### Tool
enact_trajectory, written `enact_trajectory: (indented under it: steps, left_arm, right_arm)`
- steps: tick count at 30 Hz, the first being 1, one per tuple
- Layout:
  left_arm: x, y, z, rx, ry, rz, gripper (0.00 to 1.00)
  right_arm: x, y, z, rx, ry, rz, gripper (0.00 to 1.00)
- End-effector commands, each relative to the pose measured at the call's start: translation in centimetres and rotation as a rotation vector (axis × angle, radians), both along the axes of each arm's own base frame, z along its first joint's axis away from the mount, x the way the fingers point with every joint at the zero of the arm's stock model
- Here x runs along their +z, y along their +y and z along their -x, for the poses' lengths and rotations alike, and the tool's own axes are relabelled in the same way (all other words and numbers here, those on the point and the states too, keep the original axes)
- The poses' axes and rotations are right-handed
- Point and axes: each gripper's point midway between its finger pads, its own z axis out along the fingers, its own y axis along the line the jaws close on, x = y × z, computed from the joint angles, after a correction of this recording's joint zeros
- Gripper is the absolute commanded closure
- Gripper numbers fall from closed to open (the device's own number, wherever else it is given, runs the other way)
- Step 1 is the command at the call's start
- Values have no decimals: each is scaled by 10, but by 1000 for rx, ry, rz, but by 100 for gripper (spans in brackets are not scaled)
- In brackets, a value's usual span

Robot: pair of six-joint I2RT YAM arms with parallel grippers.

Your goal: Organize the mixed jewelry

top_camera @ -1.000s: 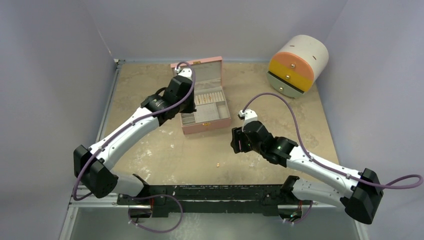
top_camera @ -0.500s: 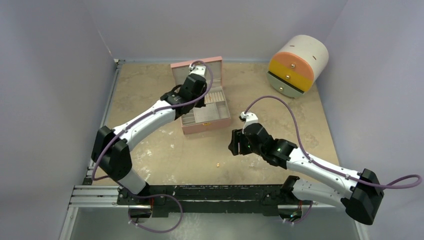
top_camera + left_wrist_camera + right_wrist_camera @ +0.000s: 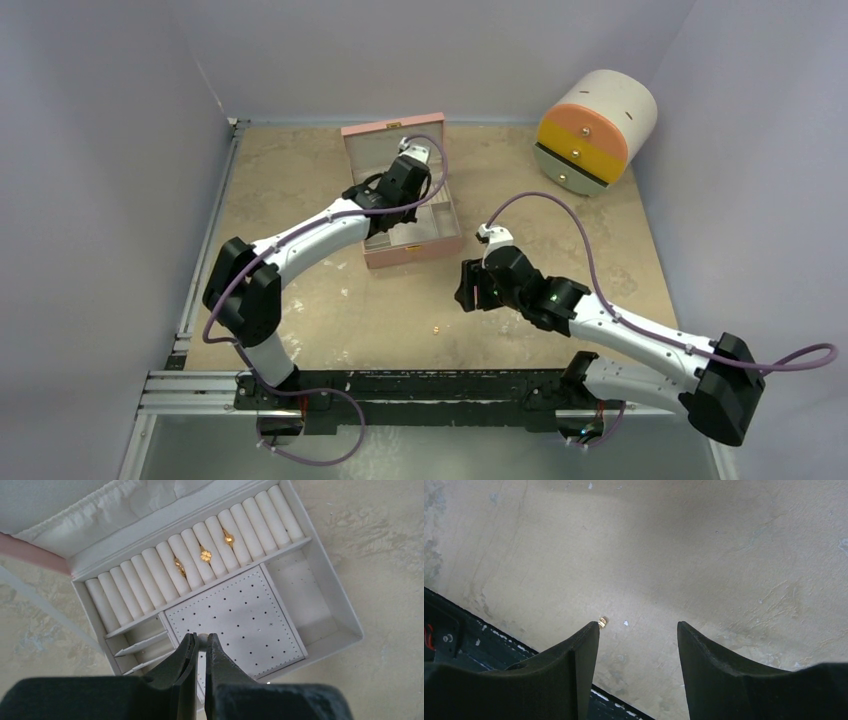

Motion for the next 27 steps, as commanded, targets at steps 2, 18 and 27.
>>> enact_trajectory:
  steps: [2,18,27]
  left_arm:
    - [10,5,-2,20,-55,-73,100]
    - [-34,-4,18,26,3,-227,100]
    - [-38,1,17,47,7,-264,100]
  right_arm:
    - [11,10,-9,-5,-15,-25,39]
    - [9,17,-10,11,9,-17,39]
    - [10,13,-7,10,10,-15,39]
